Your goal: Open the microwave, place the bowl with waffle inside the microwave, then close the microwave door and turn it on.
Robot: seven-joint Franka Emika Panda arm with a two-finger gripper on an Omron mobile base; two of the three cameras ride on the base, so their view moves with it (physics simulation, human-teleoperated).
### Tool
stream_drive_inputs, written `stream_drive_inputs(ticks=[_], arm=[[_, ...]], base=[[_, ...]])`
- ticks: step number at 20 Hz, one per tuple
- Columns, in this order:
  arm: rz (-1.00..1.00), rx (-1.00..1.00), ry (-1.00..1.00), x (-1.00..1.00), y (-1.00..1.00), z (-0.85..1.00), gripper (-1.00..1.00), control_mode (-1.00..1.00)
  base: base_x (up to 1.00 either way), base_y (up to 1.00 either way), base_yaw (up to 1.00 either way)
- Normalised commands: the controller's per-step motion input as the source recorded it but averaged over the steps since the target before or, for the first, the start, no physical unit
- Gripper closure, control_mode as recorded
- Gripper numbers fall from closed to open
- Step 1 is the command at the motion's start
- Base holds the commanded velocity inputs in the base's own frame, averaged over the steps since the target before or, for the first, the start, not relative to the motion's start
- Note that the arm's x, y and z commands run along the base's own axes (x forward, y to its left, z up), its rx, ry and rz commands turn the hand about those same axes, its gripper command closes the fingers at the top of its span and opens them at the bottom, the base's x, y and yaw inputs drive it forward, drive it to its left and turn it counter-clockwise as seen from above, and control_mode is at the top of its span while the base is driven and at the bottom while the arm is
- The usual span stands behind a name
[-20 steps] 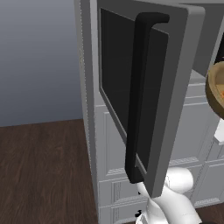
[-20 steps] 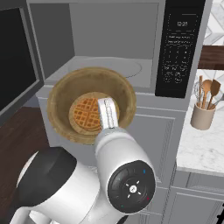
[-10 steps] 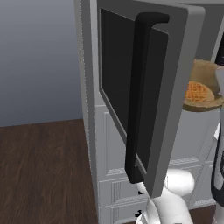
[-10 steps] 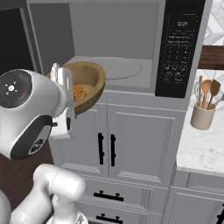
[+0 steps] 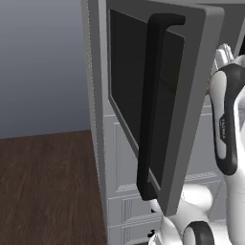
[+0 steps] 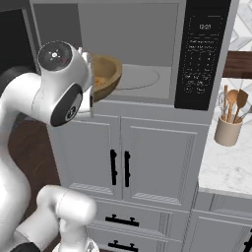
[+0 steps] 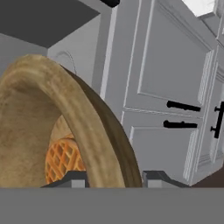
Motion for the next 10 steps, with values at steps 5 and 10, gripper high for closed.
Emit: stream_drive_inputs(ticks=[5, 10], arm=[[0.08, 0.07, 0.19, 1.0, 0.0, 0.01, 1.0, -1.0], [0.0, 0.15, 0.06, 1.0, 0.0, 0.0, 1.0, -1.0]], base=[[0.0, 0.0, 0.0], [0.0, 0.0, 0.0]])
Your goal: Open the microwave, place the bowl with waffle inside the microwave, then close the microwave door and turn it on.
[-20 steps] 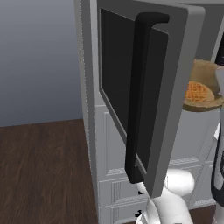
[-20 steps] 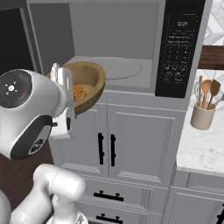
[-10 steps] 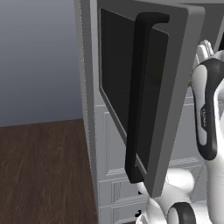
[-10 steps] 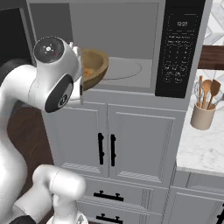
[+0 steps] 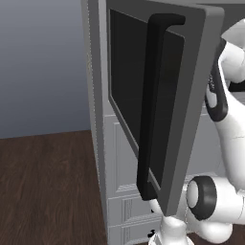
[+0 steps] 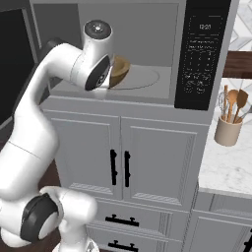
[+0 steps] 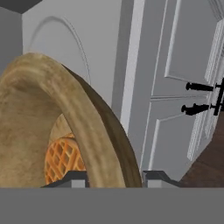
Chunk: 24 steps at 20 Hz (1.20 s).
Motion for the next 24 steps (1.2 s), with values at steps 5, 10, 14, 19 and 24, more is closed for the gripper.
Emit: stream_drive_inputs(ticks=[5, 10, 14, 19, 24], arm=[[0.0, 0.16, 0.01, 1.0, 0.0, -0.04, 1.0, -1.0], [0.0, 0.11, 0.03, 0.94, 0.0, -0.04, 1.0, -1.0], [0.0, 0.0, 0.12, 0.75, 0.0, -0.21, 1.0, -1.0], [0.0, -0.02, 0.06, 0.28, 0.0, -0.26, 1.0, -1.0], [0.01, 0.0, 0.01, 0.21, 0.0, -0.31, 1.0, -1.0]], base=[[0.0, 0.0, 0.0], [0.0, 0.0, 0.0], [0.0, 0.0, 0.0], [0.0, 0.0, 0.0], [0.0, 0.0, 0.0]])
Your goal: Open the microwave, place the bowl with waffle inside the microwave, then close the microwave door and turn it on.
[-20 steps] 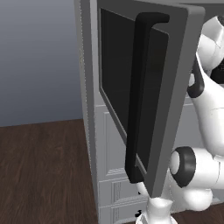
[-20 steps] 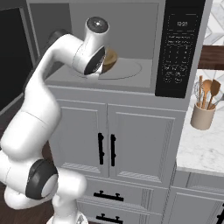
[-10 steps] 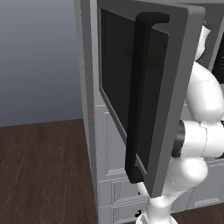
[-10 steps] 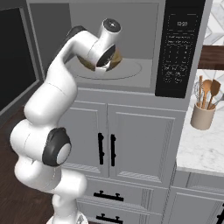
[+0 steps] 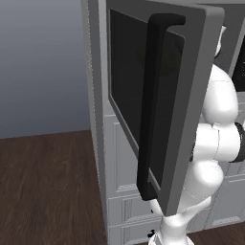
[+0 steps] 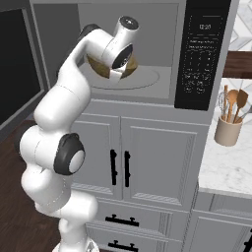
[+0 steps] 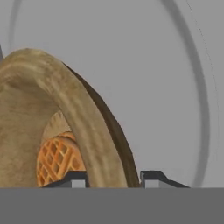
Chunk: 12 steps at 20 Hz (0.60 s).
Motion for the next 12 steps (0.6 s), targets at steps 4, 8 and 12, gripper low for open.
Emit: stream_drive_inputs(ticks=[4, 8, 12], arm=[[0.04, -0.01, 0.07, 0.11, 0.0, -0.28, -1.0, -1.0], [0.04, 0.0, 0.0, 0.06, 0.0, -0.05, -1.0, -1.0], [0.07, 0.07, -0.05, -0.12, -0.34, -0.04, -1.0, -1.0]], base=[[0.0, 0.0, 0.0], [0.0, 0.0, 0.0], [0.0, 0.0, 0.0]])
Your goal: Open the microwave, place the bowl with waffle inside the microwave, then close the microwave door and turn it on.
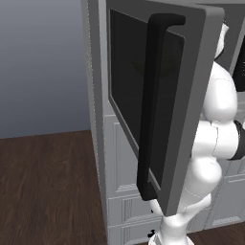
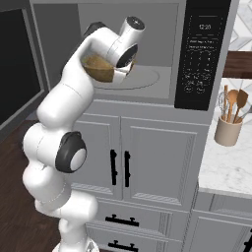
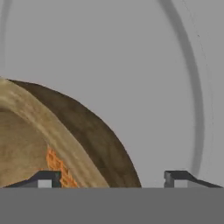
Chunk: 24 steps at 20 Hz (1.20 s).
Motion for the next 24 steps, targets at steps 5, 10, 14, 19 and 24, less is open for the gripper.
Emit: stream_drive_inputs(ticks=[5, 10, 14, 19, 24], arm=[[0.03, 0.12, -0.23, -0.79, -0.68, 0.01, -1.0, -1.0], [0.06, 0.05, -0.29, -1.0, -0.45, 0.04, -1.0, -1.0], [0.1, 0.01, -0.33, -1.0, -0.4, 0.06, -1.0, -1.0], [0.11, 0.0, -0.33, -1.0, -0.34, 0.05, -1.0, -1.0], [0.12, -0.07, -0.3, -1.0, -0.05, -0.1, 1.0, -1.0]], base=[[0.0, 0.0, 0.0], [0.0, 0.0, 0.0], [0.0, 0.0, 0.0], [0.0, 0.0, 0.0], [0.0, 0.0, 0.0]])
